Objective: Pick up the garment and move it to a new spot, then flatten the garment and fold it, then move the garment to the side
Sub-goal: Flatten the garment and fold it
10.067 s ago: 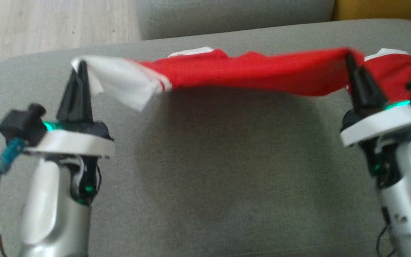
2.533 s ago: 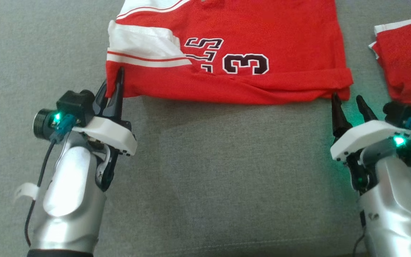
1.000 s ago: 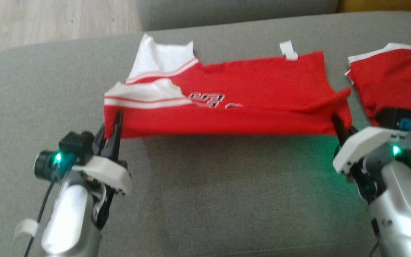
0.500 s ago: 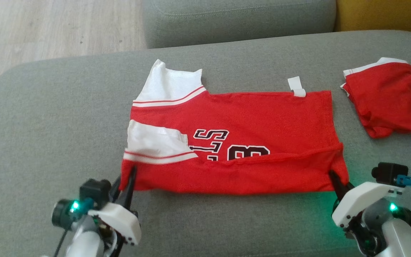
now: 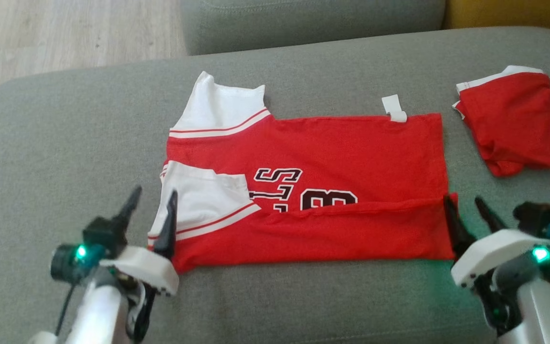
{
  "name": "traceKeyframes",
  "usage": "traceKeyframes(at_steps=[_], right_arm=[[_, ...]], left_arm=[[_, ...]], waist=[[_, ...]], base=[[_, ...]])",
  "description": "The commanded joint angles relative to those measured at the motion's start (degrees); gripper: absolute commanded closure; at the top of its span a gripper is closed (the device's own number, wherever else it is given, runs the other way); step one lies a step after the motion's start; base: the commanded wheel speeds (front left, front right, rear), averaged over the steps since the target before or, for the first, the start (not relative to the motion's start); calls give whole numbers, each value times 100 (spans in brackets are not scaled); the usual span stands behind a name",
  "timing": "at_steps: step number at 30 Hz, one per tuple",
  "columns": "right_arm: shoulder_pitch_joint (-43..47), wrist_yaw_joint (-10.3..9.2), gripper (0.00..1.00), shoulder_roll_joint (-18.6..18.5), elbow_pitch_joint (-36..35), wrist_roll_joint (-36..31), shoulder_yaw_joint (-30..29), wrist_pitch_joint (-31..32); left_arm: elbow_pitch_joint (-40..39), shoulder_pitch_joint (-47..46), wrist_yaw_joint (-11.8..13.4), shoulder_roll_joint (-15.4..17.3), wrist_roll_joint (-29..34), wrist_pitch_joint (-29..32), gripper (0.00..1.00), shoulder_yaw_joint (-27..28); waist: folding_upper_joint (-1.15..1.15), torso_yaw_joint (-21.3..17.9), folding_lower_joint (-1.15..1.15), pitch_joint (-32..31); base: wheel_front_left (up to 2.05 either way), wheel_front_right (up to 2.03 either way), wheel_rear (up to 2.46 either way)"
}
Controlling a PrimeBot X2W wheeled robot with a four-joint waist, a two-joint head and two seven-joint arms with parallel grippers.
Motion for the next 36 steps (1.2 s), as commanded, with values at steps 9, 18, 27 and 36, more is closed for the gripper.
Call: traceKeyframes(at_steps=[9,18,27,36], right_arm=[[-687,-5,0,-22,-1050,-316,255,-613],[-1667,-5,0,-354,-1217,-396,593,-588],[-2461,-5,0,-524,-1099,-289,868,-668],[-2813,-5,0,-508,-974,-190,1076,-853]], left_arm=[[-1570,-640,-161,-32,-135,-36,0,555],[-138,-2730,-336,854,-256,560,0,-213],[986,-4634,-341,1980,-1693,1930,0,-1949],[1653,-5712,-342,2642,-2590,2507,0,-3132]], waist=[[0,-167,0,469],[0,-479,0,1361],[0,-807,0,2085],[0,-1043,0,2589]], base=[[0,0,0],[0,0,0],[0,0,0],[0,0,0]])
